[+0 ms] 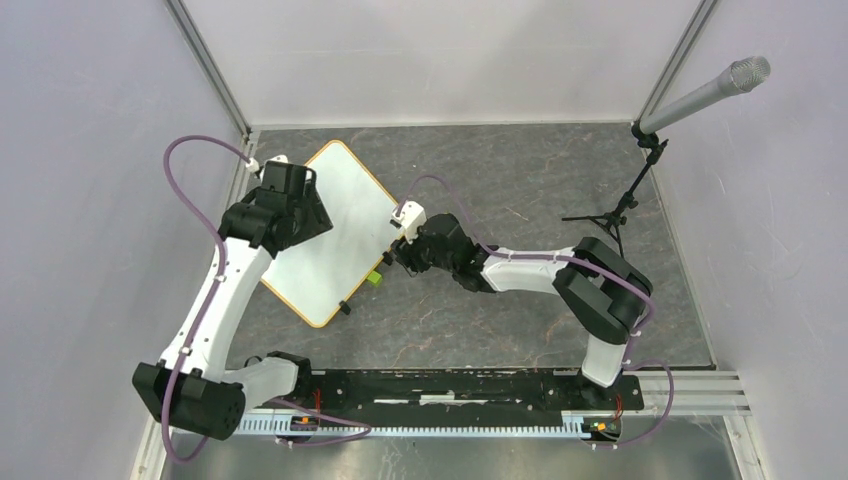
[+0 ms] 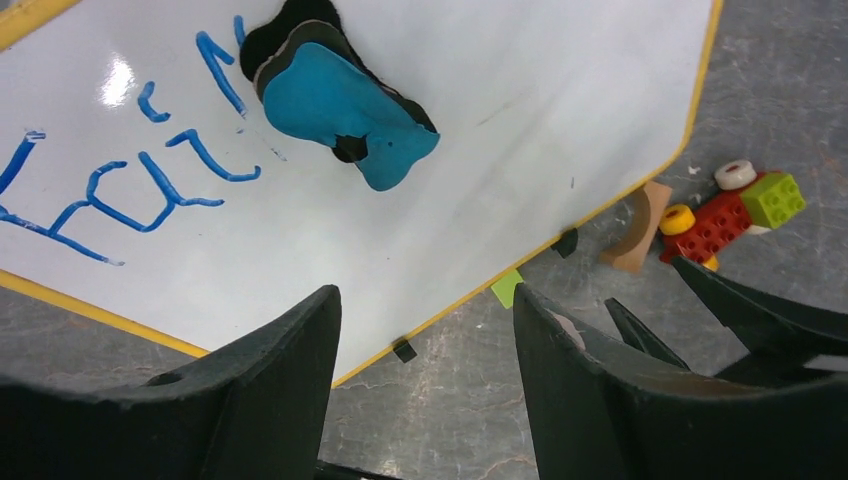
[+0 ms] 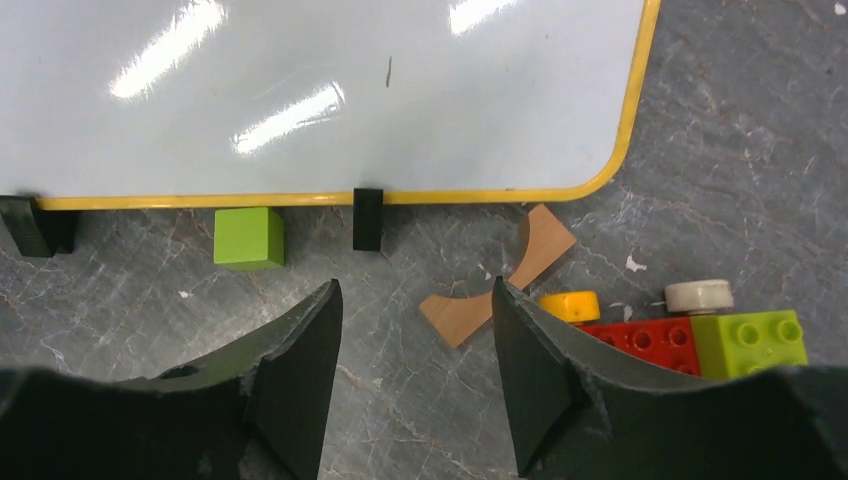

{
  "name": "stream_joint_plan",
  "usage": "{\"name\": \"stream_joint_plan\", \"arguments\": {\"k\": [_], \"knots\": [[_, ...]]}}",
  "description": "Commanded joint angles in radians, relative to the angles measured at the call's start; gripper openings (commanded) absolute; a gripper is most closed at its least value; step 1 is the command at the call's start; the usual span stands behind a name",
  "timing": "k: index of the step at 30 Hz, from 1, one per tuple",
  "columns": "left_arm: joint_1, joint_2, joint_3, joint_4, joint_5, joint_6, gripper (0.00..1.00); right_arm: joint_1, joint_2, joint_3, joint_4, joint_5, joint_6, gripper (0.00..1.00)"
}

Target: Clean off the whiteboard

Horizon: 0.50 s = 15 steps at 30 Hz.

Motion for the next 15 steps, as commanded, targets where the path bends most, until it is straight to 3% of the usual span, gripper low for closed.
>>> {"name": "stream_joint_plan", "arguments": {"k": [1, 15], "knots": [[-0.029, 0.008, 0.051, -0.022, -0.168, -0.136, 0.7, 0.002, 0.016, 0.063, -0.025, -0.003, -0.065, 0.6], [-0.031, 0.083, 0.081, -0.022, -0.237, -0.251, 0.7, 0.031, 0.174, 0.189, -0.074, -0.013, -0.064, 0.59]]}}
